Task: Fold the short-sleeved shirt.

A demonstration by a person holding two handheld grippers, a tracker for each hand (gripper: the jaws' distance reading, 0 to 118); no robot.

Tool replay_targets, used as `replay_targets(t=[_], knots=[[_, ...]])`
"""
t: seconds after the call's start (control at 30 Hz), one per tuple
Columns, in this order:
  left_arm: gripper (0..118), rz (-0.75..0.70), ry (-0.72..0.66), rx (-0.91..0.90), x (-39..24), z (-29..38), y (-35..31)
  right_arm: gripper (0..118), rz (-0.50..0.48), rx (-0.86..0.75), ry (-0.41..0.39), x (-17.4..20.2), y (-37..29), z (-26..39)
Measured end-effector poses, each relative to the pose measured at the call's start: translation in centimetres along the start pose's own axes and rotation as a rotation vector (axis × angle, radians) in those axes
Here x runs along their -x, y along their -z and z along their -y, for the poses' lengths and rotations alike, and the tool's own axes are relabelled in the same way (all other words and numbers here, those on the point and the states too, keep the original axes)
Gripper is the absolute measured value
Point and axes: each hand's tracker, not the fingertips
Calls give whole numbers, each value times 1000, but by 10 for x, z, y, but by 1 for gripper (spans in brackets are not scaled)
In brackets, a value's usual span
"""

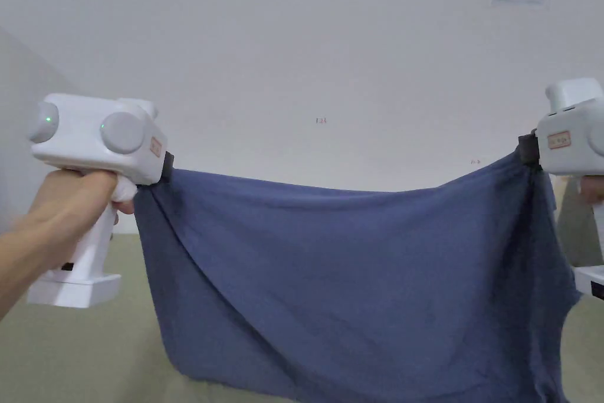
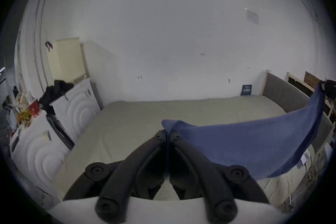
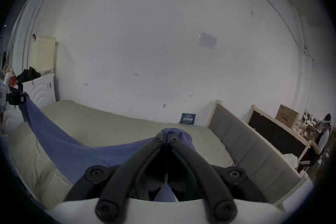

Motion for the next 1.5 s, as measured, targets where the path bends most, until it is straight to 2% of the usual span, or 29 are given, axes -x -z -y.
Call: replay_targets(t=[0.23,0.6,0.73,0.93,1.03,1.07,1.17,1.27,1.5], knots=[[3,-100,37,-20,-6,-61,32,0,55,-41,-11,8,45,-40],[3,-198,69,-37,-25,-132,119,0,108,-71,-37,22,166,-95],[3,-227,92,-44,-31,-152,152,0,98,-89,19,22,199,-108],[2,-247,63,-61,-33,-161,197,0,100,-87,19,33,237,-120],[2,-278,76,-55,-37,-156,222,0,99,-92,53,40,257,-120],[2,-282,74,-57,-37,-152,230,0,82,-99,78,41,262,-117],[2,-275,37,-44,-36,-130,259,0,86,-76,77,49,286,-95],[2,-248,-1,-8,-38,-95,292,0,85,-20,117,57,313,-51],[2,-187,21,117,-47,14,347,0,58,124,87,73,343,79]])
